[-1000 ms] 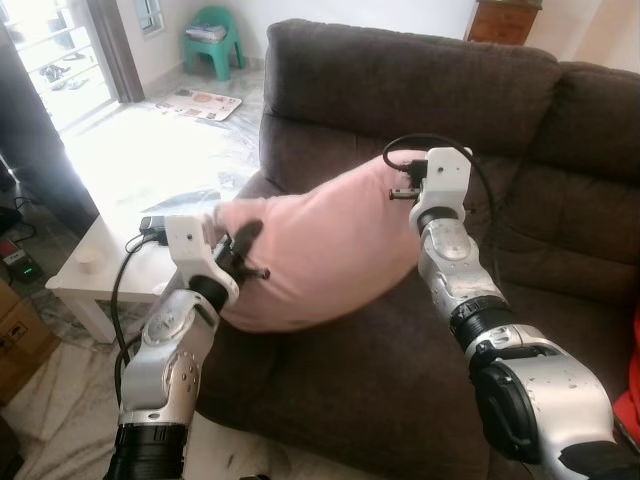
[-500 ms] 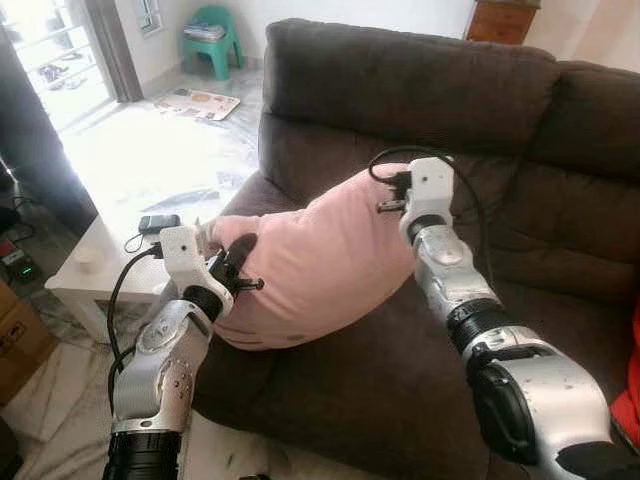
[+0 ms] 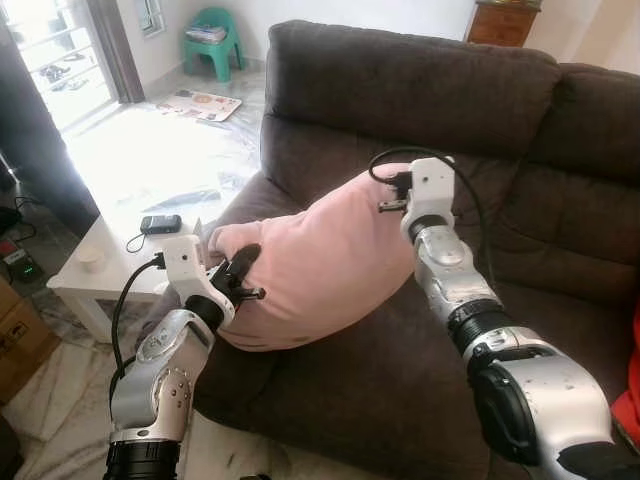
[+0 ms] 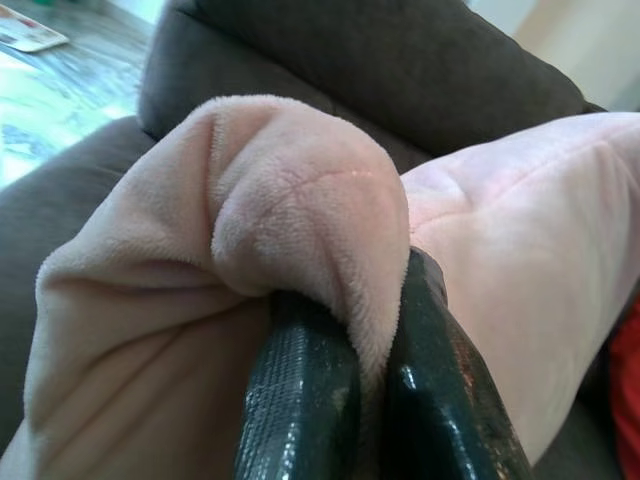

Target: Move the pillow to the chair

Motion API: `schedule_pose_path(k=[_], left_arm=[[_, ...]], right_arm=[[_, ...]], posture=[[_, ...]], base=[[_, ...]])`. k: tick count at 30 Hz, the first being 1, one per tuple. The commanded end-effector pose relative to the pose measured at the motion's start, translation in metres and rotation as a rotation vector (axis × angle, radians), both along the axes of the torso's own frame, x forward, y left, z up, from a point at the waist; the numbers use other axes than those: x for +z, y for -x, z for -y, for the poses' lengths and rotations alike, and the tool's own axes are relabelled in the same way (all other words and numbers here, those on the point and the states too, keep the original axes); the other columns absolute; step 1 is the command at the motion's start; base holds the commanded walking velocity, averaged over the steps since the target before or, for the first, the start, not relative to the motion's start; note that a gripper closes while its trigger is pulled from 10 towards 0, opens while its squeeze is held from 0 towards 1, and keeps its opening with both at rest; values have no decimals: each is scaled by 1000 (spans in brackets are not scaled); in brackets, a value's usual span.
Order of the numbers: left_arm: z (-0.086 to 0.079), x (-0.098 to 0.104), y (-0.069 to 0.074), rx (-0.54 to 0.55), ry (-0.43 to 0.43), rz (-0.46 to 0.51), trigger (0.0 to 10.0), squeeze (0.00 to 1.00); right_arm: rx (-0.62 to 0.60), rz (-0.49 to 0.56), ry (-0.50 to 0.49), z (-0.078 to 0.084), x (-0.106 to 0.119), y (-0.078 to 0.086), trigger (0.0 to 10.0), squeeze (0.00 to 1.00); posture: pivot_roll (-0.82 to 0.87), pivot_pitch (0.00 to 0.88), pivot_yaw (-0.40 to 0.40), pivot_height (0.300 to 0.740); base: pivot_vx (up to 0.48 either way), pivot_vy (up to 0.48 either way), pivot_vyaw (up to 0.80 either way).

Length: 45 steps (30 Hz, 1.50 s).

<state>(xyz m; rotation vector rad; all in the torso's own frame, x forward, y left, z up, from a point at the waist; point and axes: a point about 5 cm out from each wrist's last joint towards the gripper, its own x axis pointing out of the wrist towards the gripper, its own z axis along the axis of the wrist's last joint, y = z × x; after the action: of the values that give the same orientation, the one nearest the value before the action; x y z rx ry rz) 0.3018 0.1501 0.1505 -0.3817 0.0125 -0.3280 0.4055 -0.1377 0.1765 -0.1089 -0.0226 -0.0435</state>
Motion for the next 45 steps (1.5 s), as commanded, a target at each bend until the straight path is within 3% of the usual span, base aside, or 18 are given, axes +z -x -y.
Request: schedule_pose_path(k=[1, 9, 18, 21, 22, 24, 32, 33, 45], left_arm=[[8, 2, 0, -50, 10, 5, 10000, 0], [0, -16, 4, -31, 23, -60, 10000, 0], [-8, -42, 12, 11, 19, -150, 10000, 0], [-10, -46, 14, 19, 15, -163, 10000, 0], [-10, -47, 14, 21, 15, -165, 10000, 0], [-11, -47, 14, 23, 13, -167, 10000, 0], [-12, -49, 13, 36, 7, -168, 10000, 0], [-13, -50, 13, 42, 5, -168, 10000, 0], [-14, -50, 12, 60, -1, -164, 10000, 0]], right_arm=[[-51, 100, -24, 8, 26, -5, 10000, 0], [-22, 97, 46, 4, 20, -3, 10000, 0], [79, -67, 73, -10, -21, 6, 10000, 0], [93, -84, 75, -11, -24, 7, 10000, 0], [98, -88, 74, -12, -26, 8, 10000, 455], [100, -93, 75, -11, -26, 8, 10000, 627], [109, -103, 74, -12, -29, 9, 10000, 639], [117, -103, 69, -13, -29, 9, 10000, 1000], [111, -103, 74, -13, -30, 9, 10000, 1000]], posture=[[96, 16, -56, 740], [96, 25, -55, 740], [99, 32, -59, 740], [99, 32, -59, 740], [99, 32, -59, 740], [99, 34, -59, 740], [98, 35, -60, 740], [98, 35, -60, 740], [99, 34, -59, 740]], base=[[0, 0, 0], [0, 0, 0], [0, 0, 0], [0, 0, 0], [0, 0, 0], [0, 0, 0], [0, 0, 0], [0, 0, 0], [0, 0, 0]])
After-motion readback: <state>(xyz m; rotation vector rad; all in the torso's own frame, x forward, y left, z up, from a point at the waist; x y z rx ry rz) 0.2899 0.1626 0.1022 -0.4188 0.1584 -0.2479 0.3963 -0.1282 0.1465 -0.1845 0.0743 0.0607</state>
